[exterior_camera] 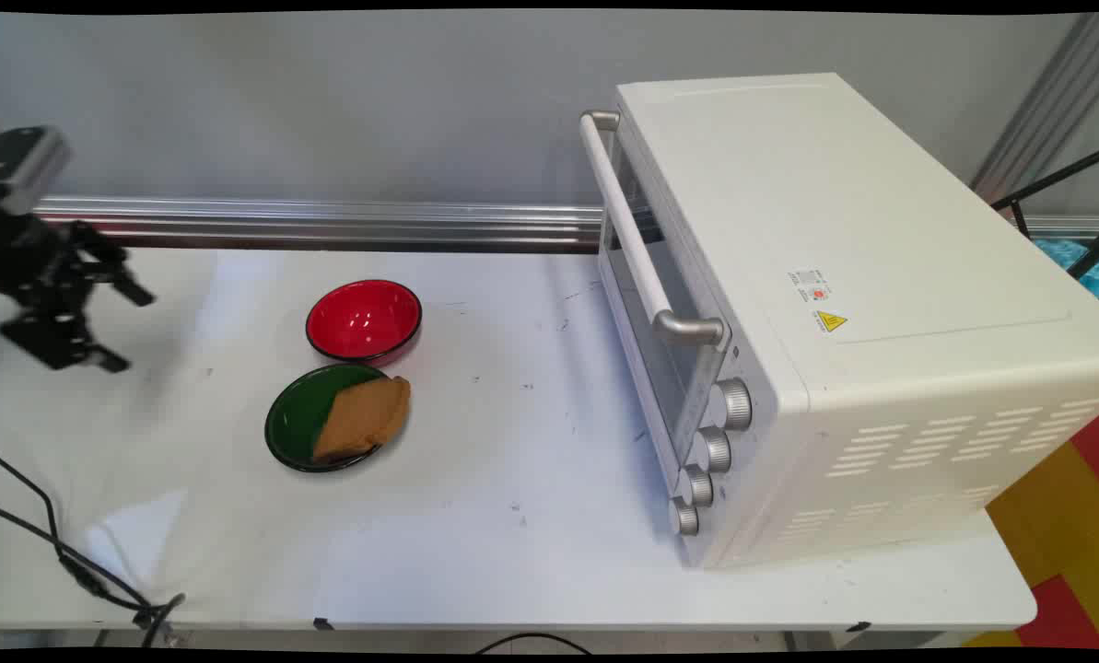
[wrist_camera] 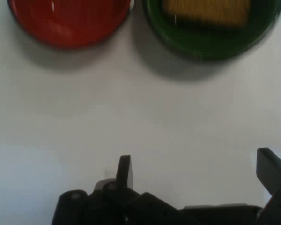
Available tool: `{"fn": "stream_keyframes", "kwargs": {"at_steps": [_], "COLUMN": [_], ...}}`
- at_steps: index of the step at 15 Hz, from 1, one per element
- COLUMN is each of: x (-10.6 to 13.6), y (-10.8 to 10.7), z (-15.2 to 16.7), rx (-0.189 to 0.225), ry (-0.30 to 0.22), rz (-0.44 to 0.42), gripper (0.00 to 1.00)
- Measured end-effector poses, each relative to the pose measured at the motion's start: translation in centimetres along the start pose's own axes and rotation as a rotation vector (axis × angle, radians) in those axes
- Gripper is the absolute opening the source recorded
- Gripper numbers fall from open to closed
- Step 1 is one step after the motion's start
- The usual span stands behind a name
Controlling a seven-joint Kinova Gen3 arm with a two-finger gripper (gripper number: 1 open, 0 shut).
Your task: Open the oven
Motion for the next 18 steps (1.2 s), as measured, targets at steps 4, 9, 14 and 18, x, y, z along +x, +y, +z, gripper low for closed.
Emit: {"fn": "stream_keyframes", "kwargs": {"at_steps": [4, 9, 14, 18], "x": [5.6, 15.0, 25.8, 31.9], "y": [-0.1, -1.4, -1.8, -1.9], "z": [1.7, 3.4, 3.6, 3.0], "rx": [-0.026, -0.074, -0.072, -0.046], "ry": [0.111, 0.271, 0.456, 0.562], "rz": [-0.056, -0.096, -0.050, -0.026], "gripper": [1.00, 1.00, 1.00, 1.00]}}
